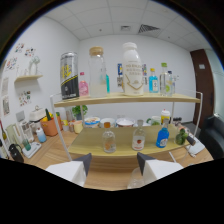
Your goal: Make me a cup of Vodka Sunrise.
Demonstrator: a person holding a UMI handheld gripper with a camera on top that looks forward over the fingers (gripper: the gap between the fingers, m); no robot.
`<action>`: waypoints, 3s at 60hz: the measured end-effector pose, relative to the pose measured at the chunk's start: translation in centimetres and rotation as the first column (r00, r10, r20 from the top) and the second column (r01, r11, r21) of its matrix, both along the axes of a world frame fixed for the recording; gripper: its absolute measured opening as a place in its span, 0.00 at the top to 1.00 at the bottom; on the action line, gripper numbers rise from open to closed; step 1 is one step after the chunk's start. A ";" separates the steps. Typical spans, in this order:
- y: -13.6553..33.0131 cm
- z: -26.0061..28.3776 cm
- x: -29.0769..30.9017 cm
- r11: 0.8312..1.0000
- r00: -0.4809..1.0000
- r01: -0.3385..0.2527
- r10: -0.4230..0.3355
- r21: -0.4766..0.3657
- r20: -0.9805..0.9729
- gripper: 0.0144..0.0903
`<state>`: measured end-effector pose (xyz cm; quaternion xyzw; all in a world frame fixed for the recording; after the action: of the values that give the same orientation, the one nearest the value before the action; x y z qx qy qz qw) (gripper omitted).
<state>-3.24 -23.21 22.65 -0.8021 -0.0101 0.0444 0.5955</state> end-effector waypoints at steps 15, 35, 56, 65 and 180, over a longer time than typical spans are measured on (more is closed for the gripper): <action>8.9 -1.3 -3.0 1.000 1.000 0.021 -0.021 -0.006 0.004 0.19; 12.8 -3.8 -2.1 0.993 0.993 0.111 -0.108 -0.048 0.050 0.71; 9.6 -0.3 -3.0 0.999 0.996 0.043 -0.043 -0.002 0.079 0.72; 5.7 2.0 -3.7 0.999 0.999 0.012 -0.013 0.033 0.052 0.73; -3.8 -7.1 -3.0 0.993 0.998 -0.057 0.060 -0.102 0.029 0.05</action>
<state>-6.21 -27.02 15.53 -0.8311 -0.0408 0.0496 0.5524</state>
